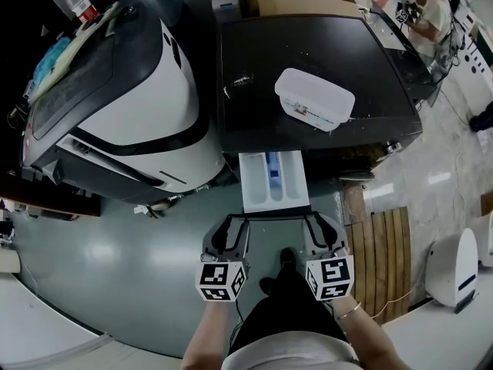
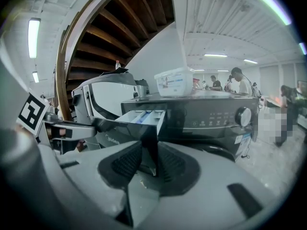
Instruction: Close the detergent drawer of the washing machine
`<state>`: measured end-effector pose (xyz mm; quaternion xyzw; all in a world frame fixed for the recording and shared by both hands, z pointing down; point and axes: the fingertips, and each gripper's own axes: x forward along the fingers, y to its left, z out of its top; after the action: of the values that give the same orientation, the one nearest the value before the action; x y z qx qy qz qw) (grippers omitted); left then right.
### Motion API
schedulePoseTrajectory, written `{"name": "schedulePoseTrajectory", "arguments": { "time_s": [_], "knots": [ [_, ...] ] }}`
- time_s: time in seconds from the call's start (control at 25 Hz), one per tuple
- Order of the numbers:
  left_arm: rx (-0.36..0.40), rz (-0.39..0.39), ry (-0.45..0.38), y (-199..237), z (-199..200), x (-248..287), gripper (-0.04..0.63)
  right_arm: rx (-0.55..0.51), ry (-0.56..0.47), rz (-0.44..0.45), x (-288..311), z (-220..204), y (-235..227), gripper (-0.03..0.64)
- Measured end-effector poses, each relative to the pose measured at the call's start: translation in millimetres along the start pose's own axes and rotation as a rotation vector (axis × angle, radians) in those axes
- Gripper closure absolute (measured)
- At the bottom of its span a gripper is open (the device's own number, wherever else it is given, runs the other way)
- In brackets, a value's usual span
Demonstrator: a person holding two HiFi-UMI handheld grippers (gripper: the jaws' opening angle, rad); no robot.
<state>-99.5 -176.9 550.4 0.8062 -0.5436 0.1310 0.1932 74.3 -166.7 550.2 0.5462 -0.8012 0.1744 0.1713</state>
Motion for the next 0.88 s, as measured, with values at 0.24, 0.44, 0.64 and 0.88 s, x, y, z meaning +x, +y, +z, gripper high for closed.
{"name": "schedulePoseTrajectory", "arguments": {
  "time_s": [0.24, 0.44, 0.64, 0.88],
  "knots": [
    [0.005, 0.001, 0.005, 0.4, 0.8, 1.0, 0.437, -0.007, -0.003, -0.005, 1.2, 0.6, -0.3, 0.526],
    [-0.003, 0.015, 0.007, 1.3, 2.8, 3.3, 0.437, -0.013, -0.004, -0.01, 3.4, 2.7, -1.6, 0.526],
    [-0.002, 0.028, 0.0, 4.8, 7.2, 10.8, 0.439, -0.02, -0.013, -0.012, 11.1, 7.1, -4.4, 0.526],
    [0.006, 0.031, -0.012, 9.4, 13.9, 20.5, 0.439, -0.03, -0.023, -0.014, 20.9, 14.2, -8.1, 0.526]
  ]
}}
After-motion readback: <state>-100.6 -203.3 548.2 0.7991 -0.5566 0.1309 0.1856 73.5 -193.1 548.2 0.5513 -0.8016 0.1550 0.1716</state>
